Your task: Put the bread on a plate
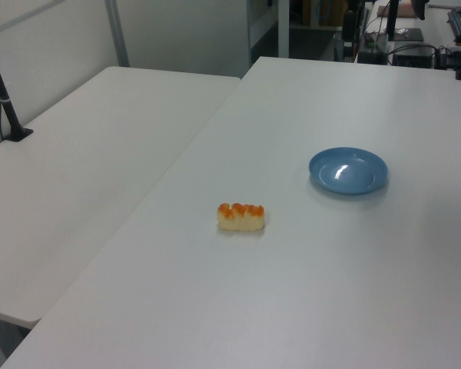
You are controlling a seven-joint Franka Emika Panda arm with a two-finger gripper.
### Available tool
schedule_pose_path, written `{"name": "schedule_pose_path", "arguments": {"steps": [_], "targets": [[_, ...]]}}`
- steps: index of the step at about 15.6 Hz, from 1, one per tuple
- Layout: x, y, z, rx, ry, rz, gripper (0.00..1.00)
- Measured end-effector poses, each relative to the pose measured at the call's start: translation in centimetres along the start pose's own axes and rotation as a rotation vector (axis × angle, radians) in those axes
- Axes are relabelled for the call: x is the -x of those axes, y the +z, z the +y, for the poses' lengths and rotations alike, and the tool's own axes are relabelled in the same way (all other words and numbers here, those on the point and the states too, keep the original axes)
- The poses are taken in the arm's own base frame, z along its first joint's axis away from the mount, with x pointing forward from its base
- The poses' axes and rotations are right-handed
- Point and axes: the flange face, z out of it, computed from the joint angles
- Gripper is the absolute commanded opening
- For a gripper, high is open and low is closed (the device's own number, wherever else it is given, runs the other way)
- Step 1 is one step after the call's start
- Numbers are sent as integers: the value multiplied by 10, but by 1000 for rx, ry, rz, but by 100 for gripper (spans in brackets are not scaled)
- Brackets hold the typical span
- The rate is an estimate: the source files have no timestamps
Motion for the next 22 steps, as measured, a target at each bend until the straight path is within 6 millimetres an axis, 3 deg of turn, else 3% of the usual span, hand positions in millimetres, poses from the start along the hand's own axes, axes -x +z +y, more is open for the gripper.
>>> {"name": "schedule_pose_path", "arguments": {"steps": [22], "targets": [[-4,3,-11,-39,-10,5,100]]}}
